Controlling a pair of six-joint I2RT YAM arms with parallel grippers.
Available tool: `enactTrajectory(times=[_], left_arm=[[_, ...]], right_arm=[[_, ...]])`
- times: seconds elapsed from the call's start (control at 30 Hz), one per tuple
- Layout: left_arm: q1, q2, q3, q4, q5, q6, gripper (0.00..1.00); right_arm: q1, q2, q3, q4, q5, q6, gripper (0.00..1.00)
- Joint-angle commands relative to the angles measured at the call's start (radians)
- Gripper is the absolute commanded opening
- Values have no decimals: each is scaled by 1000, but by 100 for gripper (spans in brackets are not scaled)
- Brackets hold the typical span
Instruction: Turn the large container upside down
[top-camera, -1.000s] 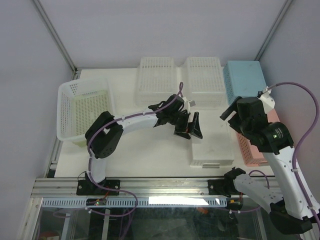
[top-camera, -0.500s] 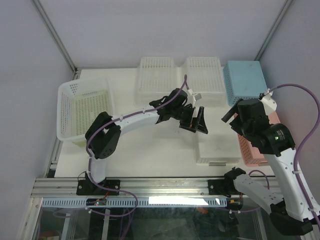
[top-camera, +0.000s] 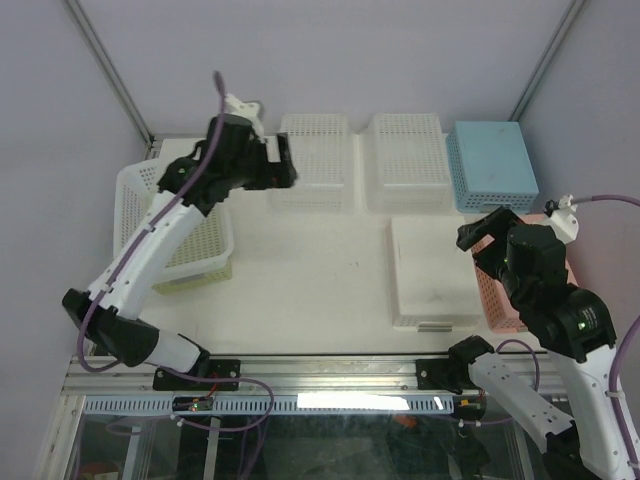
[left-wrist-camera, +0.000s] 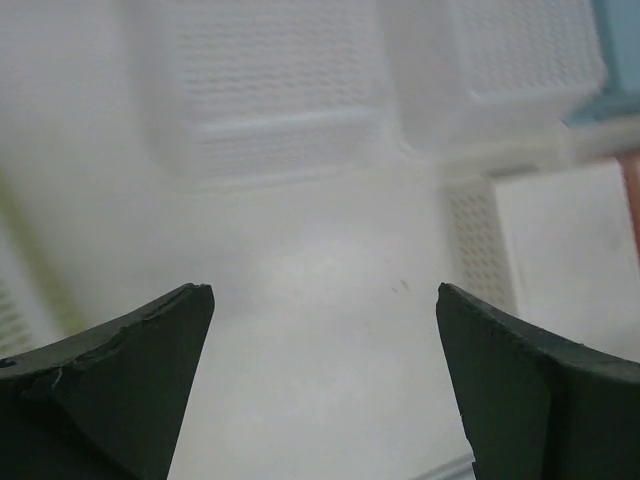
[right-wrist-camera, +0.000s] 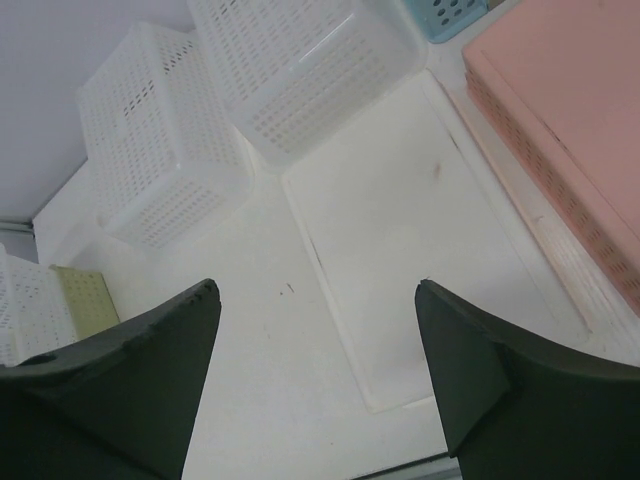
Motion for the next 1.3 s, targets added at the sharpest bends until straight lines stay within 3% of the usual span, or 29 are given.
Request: enactTrajectory(times=[0.0, 0.17, 0.43, 0.53, 0.77, 0.87, 1.07, 1.27], left_arm=[[175, -107, 17, -206, -356, 32, 99], [341, -85, -99, -198, -402, 24, 99], [368, -11, -251, -70, -325, 9, 97], [368, 2, -263, -52, -280, 11, 84], [367, -40, -236, -51, -274, 26, 22], [366, -84, -178, -86, -277, 28, 3], [322, -135, 52, -158, -280, 51, 0], [211, -136, 269, -155, -112, 24, 0]], right_arm=[[-5, 0, -52, 139, -40, -19, 82], [-5, 52, -67, 154, -102, -21, 82], [-5, 57, -74, 165, -114, -23, 82], [-5, 55, -80, 164, -116, -21, 82], [-5, 62, -90, 172, -127, -13, 82], [-6, 65, -90, 176, -131, -13, 82], [-6, 67, -93, 186, -137, -13, 82], [-6, 68, -85, 180, -127, -12, 82]])
